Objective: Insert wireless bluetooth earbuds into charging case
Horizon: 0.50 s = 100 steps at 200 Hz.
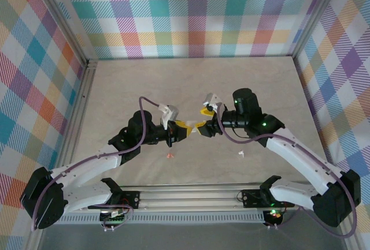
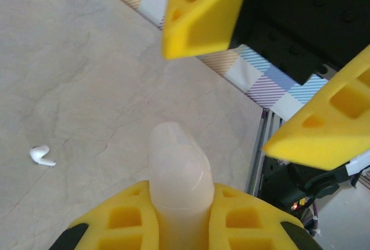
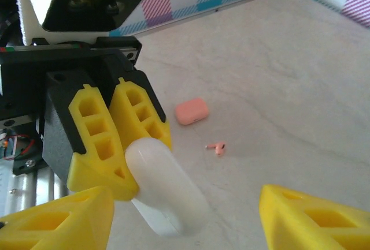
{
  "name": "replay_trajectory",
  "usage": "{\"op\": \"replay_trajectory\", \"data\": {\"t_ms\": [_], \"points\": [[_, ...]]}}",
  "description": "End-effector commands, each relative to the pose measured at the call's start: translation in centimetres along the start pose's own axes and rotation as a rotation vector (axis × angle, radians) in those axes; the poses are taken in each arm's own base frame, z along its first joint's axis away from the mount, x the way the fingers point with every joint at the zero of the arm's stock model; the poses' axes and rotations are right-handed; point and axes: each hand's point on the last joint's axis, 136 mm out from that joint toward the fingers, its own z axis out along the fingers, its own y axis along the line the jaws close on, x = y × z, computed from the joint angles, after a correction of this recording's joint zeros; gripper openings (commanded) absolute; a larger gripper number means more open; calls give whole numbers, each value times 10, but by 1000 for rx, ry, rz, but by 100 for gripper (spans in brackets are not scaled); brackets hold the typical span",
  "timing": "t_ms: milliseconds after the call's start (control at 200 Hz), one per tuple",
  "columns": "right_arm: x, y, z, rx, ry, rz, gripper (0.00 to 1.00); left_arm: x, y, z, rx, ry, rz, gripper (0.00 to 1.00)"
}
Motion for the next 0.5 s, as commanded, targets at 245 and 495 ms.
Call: {"op": "replay_trajectory", "data": {"t_ms": [245,495], "points": [[1,-13,6,35,50,71,65,-30,-37,-6,171,-105,150,0],[-8,-34,5,70,63,140,64,-29,-39,-11,167,-105,188,0]]}}
